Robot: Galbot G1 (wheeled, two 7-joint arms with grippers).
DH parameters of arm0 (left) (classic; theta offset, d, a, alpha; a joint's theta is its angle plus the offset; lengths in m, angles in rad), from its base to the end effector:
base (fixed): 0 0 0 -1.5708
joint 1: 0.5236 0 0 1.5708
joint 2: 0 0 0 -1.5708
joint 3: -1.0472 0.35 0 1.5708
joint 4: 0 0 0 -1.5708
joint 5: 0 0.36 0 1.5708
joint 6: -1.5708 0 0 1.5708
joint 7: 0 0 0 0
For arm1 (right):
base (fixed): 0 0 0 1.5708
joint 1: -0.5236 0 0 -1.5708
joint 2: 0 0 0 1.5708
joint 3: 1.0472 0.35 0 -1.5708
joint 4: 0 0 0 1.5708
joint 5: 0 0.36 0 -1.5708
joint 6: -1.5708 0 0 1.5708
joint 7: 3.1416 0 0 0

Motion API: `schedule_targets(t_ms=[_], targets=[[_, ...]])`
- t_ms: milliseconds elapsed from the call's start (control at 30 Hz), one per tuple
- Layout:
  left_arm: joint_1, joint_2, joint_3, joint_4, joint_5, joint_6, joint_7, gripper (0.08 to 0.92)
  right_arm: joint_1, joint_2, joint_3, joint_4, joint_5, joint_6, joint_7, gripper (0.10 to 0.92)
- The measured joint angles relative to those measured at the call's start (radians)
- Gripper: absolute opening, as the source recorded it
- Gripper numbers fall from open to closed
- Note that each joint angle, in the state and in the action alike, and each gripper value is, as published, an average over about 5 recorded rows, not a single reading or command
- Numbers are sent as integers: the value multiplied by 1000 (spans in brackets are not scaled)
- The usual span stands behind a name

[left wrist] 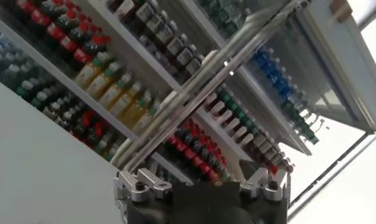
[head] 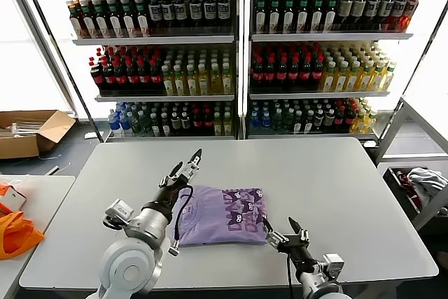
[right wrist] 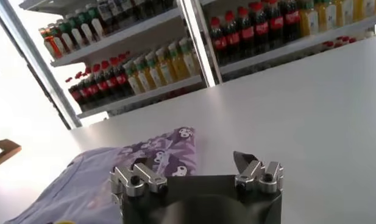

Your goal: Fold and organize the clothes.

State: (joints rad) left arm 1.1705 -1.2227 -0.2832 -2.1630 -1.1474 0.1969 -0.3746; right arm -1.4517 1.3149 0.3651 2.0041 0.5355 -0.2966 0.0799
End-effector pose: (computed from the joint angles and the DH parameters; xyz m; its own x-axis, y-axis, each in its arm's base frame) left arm 0.2677 -0.0160 -0.1988 -0.9552 0.2930 0.0426 0.1744 0.6731 -0.7187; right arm 0.2157 -0.0004 -0.3158 -0.9131 -0.2616 0.3126 -0.1518 0.9299 0.3349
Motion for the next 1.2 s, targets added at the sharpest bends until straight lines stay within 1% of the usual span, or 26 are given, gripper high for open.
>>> schedule_targets(t_ms=[67,167,433,700,833,933,1200], targets=[[21,1,-27,-16,0,-2,1,822,32,12,-23,-18,10,-21,36,785],[48,4,-64,-35,1,-4,2,823,75,29,-54,-39,25,-52,83,707],[81,7,-130,-54,1,-4,4,823,140,48,-98,-69,57,-110,160,473],[102,9,-165,-63,2,-1,7,822,153,46,-102,-69,77,-140,182,239],[104,9,-174,-59,2,-1,8,823,149,32,-92,-65,78,-158,173,135],[106,8,-175,-55,3,0,8,823,144,19,-79,-65,80,-169,163,106],[102,4,-179,-45,4,2,9,823,137,-27,-30,-60,84,-186,128,106]])
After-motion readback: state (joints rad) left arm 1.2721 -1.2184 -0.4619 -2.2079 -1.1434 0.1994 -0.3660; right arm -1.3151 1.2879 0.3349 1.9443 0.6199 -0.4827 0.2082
